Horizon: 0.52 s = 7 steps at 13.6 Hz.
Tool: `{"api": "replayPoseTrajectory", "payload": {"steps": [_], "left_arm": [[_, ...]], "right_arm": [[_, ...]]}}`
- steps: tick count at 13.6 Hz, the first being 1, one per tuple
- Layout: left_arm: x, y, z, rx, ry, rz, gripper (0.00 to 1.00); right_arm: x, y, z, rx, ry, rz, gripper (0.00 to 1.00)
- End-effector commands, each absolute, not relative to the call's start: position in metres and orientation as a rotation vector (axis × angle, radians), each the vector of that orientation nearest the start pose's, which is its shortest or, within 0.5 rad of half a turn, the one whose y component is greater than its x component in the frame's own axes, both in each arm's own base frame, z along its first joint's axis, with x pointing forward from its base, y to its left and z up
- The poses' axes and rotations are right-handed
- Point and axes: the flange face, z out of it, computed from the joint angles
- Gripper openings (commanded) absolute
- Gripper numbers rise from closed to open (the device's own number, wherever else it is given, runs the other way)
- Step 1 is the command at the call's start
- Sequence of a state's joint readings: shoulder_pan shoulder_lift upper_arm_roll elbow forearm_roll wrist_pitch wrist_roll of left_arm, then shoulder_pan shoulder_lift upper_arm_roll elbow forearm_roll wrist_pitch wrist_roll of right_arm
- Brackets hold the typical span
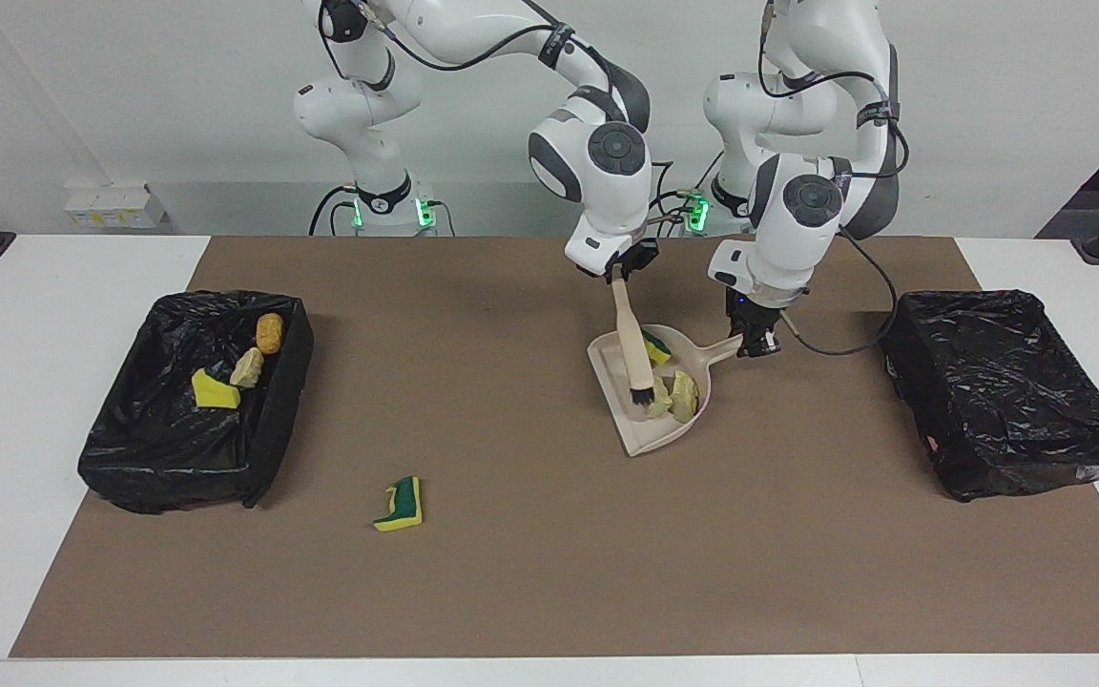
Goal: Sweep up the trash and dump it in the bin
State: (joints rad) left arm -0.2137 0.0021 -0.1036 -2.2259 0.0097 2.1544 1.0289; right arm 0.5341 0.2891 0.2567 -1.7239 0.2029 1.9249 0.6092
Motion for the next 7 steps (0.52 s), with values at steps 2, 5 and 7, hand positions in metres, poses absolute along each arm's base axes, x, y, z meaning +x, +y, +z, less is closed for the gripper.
{"api": "replayPoseTrajectory", "payload": {"steps": [2, 5, 7], "left_arm": [[0.487, -0.160, 0.368, -2.484, 1.949, 0.073, 0.00], [0.487, -0.160, 0.368, -2.487, 1.945, 0.073, 0.00], [0.487, -0.160, 0.368, -2.493, 1.939, 0.073, 0.00]], "right_arm": [[0.467, 0.418, 0.429, -2.965, -0.180, 0.283, 0.00], [0.506, 0.364, 0.415, -3.020, -0.291, 0.255, 0.00], [0.556, 0.292, 0.401, -3.129, -0.270, 0.186, 0.00]]}}
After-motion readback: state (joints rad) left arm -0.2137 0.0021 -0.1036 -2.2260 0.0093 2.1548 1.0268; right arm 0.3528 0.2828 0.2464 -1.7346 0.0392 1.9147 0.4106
